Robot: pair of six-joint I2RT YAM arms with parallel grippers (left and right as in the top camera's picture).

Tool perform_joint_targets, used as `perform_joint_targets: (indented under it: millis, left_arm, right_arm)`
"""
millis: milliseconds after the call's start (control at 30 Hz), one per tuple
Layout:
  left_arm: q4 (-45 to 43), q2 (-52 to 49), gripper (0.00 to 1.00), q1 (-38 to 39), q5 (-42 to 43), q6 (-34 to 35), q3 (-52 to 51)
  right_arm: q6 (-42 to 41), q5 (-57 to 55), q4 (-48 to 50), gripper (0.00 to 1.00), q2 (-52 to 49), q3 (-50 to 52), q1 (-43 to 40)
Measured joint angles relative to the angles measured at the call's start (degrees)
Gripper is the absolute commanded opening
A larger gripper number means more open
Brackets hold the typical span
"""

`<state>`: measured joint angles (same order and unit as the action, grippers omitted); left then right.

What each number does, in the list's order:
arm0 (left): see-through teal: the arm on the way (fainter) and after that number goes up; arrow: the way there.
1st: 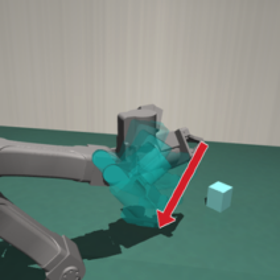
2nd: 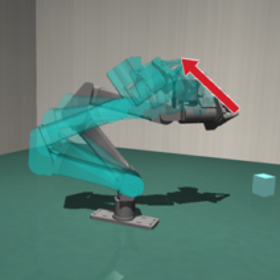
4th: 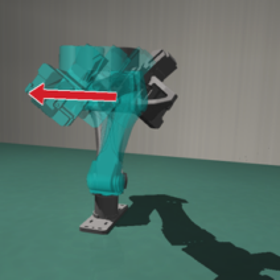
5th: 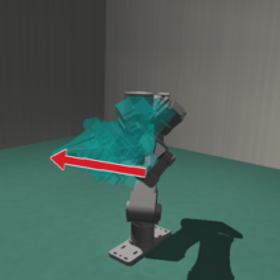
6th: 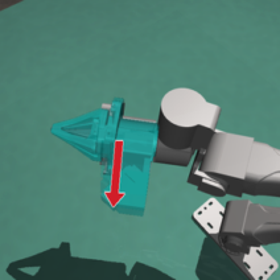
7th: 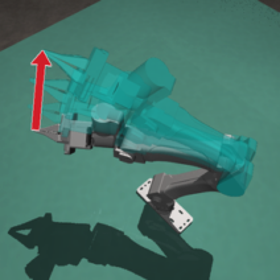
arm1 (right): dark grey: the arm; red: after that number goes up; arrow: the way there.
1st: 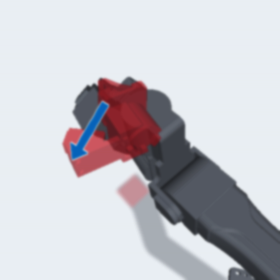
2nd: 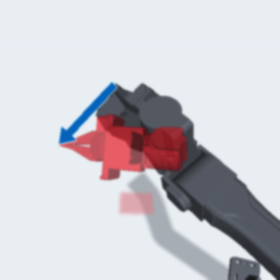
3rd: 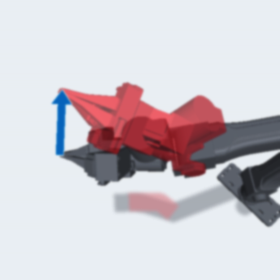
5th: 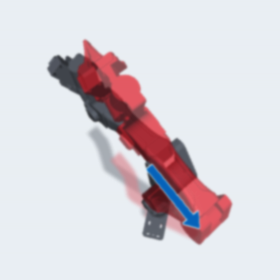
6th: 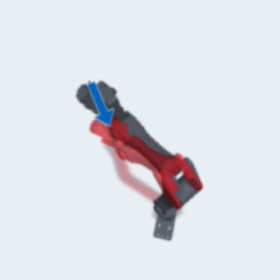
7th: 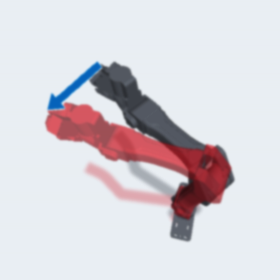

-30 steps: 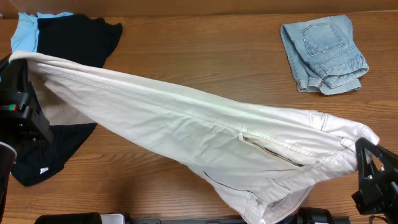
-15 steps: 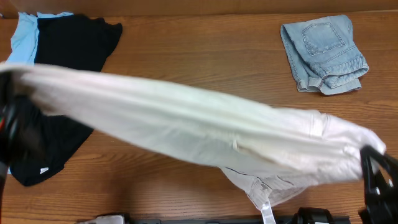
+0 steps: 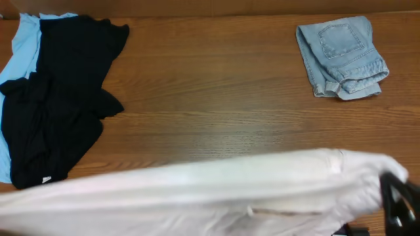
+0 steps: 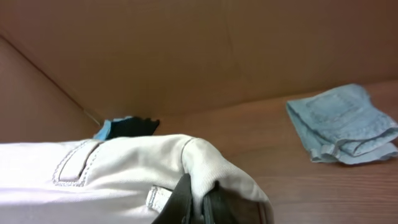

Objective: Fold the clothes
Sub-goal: 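Lay the shorts flat on the table and open both grippers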

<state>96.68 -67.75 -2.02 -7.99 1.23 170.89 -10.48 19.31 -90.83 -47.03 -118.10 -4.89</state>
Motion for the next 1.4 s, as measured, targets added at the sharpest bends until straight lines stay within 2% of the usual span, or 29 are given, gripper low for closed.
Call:
perform_joint_targets:
  millis: [167, 367, 600, 800, 1033, 1233, 1300, 1333, 1400]
  left_arm:
    - [-1.01, -0.94, 0.04, 0.00, 0.00, 1.53, -11.02]
    - [-1.97, -6.84, 0.04, 0.00, -0.02, 3.82, -27.19]
    - [-8.81, -21.99, 0.04, 0.04, 0.11, 4.70, -41.75]
    - [-22.58, -36.44, 0.04, 0.04, 0.85, 4.85, -48.70]
    - [-38.99, -51.15, 0.04, 0.00, 1.55, 4.85, -49.07]
    - [-51.39, -62.73, 0.04, -0.02, 7.52, 4.85, -49.07]
    - [-54.05, -65.46, 0.04, 0.00, 9.33, 4.85, -49.07]
    - [-55.87, -66.93, 0.04, 0.00, 10.03, 4.87, -49.11]
    - [-58.95, -68.83, 0.05, 0.00, 10.99, 4.85, -49.18]
  right_arm:
    - [-0.07, 2.38, 9.84, 0.04, -0.11, 13.97, 0.00]
    - [-0.42, 4.50, 26.43, 0.04, -2.25, 32.39, 0.00]
    - [-0.46, 7.52, 42.82, 0.04, -14.99, 46.84, 0.04]
    - [-0.42, 7.69, 56.89, 0.04, -31.89, 49.68, 1.68]
    - [-0.37, 6.80, 77.72, 0.04, -48.98, 49.99, 5.81]
    - [-0.46, 3.21, 92.74, 0.04, -59.54, 50.10, 9.38]
    - [-0.90, 0.59, 97.96, 0.06, -61.77, 50.16, 10.36]
    - [-1.20, -0.85, 100.21, 0.13, -62.75, 50.21, 10.80]
    - [-1.88, -3.26, 104.52, 0.15, -64.41, 50.21, 11.43]
